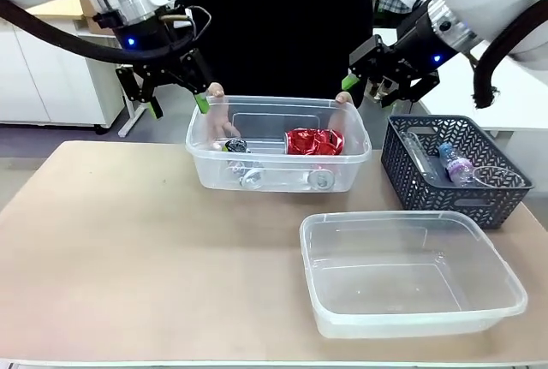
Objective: Sort the waste into each basket.
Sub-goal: Pick up the Organizing box on the right side of the table and lift it.
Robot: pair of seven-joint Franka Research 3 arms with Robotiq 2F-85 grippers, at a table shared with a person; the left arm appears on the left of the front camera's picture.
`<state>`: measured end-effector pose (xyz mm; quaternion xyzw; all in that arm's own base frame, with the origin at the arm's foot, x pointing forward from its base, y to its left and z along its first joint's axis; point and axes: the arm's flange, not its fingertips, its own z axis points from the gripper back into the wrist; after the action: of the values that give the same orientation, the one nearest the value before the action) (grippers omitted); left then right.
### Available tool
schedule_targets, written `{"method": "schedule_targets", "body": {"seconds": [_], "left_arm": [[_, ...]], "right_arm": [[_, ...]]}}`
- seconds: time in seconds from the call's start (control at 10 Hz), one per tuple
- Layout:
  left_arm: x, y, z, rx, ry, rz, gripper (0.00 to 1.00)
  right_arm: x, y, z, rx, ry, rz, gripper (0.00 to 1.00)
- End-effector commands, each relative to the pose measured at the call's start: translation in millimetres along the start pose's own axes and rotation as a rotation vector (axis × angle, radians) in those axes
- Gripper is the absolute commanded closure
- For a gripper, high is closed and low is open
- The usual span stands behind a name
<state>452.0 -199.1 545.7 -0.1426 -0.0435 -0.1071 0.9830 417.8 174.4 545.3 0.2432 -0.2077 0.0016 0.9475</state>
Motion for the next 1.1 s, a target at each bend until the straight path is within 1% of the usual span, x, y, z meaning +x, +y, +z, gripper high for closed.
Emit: {"method": "schedule_targets", "body": {"seconds": [0.0,0.3,0.4,0.5,0.6,0.7,0.8,0.9,1.0], "left_arm": [[2.8,0.3,3.1,-0.001,-0.007,0.011,0.0],[3.4,-0.2,-0.7,-0.002,0.001,0.0,0.0],[-18.1,0.6,24.1,0.015,0.005,0.003,0.0],[-47.0,-4.5,42.0,0.004,0.025,-0.068,0.0],[-81.0,-11.4,53.2,0.012,0.069,-0.159,0.0],[-104.6,-13.3,55.7,0.026,0.1,-0.21,0.0],[-117.8,-19.2,50.6,-0.046,0.117,-0.297,0.0],[-111.8,-30.9,37.3,-0.042,0.143,-0.296,0.0],[-105.9,-28.5,60.6,0.009,0.103,-0.204,0.0]], "right_arm": [[2.0,0.6,2.7,-0.013,0.004,-0.019,0.0],[0.0,0.0,0.0,0.0,0.0,-0.002,0.0],[-16.6,-21.8,52.9,0.019,-0.001,0.008,0.0],[-42.9,-46.1,102.6,0.012,0.017,0.034,0.0],[-66.6,-66.7,135.0,-0.058,0.036,0.075,0.0],[-93.4,-86.4,154.0,-0.176,0.065,0.187,0.0],[-112.1,-105.7,156.7,-0.288,0.155,0.299,0.0],[-115.0,-116.0,146.6,-0.392,0.151,0.288,0.0],[-100.3,-88.6,151.1,-0.173,0.112,0.132,0.0]]}}
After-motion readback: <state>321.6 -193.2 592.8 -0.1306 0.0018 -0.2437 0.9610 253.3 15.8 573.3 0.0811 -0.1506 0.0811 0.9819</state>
